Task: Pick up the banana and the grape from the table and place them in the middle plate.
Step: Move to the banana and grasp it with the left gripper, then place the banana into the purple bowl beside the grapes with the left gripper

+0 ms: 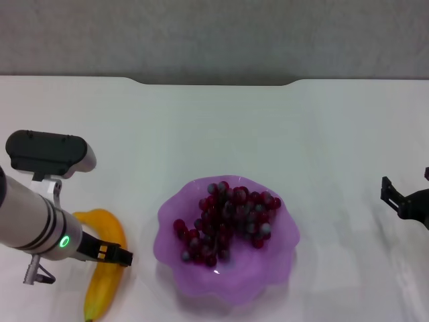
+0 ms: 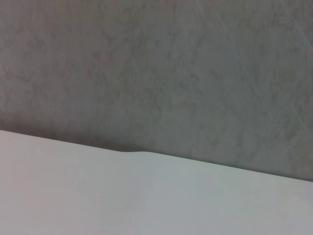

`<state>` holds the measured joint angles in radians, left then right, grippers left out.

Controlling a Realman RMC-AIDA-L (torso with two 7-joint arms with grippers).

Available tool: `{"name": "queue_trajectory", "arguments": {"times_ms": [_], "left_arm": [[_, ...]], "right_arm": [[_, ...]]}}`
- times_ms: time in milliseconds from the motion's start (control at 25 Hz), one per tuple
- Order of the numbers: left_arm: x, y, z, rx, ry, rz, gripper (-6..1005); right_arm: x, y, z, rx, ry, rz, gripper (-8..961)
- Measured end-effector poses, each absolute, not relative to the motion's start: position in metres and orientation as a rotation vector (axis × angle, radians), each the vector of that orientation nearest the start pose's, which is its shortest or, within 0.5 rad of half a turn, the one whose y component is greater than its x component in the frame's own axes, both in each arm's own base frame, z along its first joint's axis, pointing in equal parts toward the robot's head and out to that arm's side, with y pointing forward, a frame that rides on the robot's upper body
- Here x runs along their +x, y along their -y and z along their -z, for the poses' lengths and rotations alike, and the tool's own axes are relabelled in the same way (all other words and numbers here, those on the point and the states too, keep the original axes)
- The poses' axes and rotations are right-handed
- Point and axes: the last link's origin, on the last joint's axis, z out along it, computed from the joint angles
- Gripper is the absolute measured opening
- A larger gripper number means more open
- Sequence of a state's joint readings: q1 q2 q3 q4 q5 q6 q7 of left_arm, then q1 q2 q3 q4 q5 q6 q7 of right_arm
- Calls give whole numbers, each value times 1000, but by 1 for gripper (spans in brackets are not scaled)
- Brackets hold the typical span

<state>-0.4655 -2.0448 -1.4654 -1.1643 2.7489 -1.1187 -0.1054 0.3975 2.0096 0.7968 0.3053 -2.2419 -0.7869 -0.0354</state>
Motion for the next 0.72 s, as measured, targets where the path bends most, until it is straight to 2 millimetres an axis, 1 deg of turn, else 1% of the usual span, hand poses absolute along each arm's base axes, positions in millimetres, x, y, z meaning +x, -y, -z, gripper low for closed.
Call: {"name": "queue_trajectory", "arguments": {"times_ms": [400,640,720], "left_arm": [[-258,-355,38,-1978,1412,-362,781],[-260,-356,36,-1966,1417,-348,549],[-259,-357,34,-1960,1416,-332,521]], "right_arm": [[362,-332,33,-1742,-653,-338,891],[362,-332,33,-1743,-653,-338,891],[362,-332,33,-1743,-653,-337,891]]}}
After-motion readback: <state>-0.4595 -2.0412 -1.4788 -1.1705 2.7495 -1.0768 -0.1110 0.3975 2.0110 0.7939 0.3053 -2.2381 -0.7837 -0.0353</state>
